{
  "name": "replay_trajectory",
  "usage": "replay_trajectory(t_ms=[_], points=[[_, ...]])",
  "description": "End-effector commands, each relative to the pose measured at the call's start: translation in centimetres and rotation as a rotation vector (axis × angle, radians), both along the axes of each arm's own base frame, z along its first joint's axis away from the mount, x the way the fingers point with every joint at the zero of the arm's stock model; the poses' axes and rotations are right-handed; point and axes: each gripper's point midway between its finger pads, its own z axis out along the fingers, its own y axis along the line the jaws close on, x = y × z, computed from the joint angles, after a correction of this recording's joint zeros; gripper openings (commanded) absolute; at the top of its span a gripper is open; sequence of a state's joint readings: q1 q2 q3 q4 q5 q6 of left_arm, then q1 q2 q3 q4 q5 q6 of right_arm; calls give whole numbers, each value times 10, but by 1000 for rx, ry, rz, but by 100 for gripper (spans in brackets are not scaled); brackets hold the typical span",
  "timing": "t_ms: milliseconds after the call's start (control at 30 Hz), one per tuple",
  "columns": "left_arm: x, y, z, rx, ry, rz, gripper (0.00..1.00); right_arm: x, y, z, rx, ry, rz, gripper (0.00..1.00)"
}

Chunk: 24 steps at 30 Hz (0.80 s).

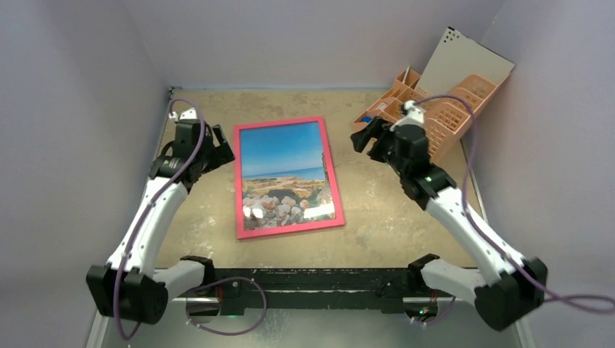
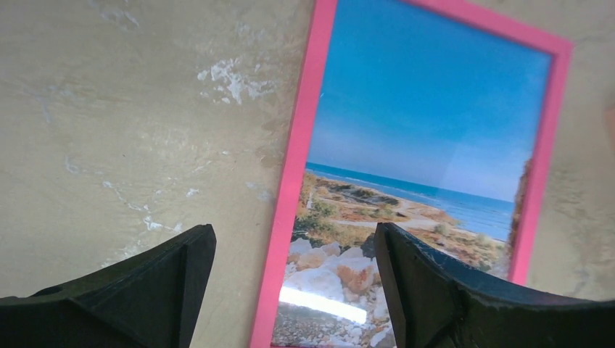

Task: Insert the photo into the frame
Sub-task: Move the photo frame to the center of the board, then reset both arms

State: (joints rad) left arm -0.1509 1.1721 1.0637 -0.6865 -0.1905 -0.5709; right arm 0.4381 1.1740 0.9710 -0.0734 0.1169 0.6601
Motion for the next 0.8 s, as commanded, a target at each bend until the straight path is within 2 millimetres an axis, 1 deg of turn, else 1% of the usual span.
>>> replay_trajectory(t_ms=[0,100,167,267,400,500,667,767], points=[[-22,12,67,32,-179,0,83,-31,-57,58,-25,-193,-188,82],[-42,28,96,52,-300,75,82,-59,-79,98,37,-338,-234,84],[-57,37,115,57,-400,109,81,-75,-92,119,61,-401,-267,84],[-78,43,138,56,-519,119,82,-94,-113,142,65,-460,-326,84],[-99,51,157,61,-608,138,82,-115,-138,161,57,-500,-407,83],[-111,57,163,71,-630,162,82,-128,-154,172,64,-526,-458,83],[-123,64,169,101,-638,174,84,-145,-167,184,86,-562,-491,83],[-125,69,173,131,-639,187,86,-147,-174,183,59,-566,-524,83]])
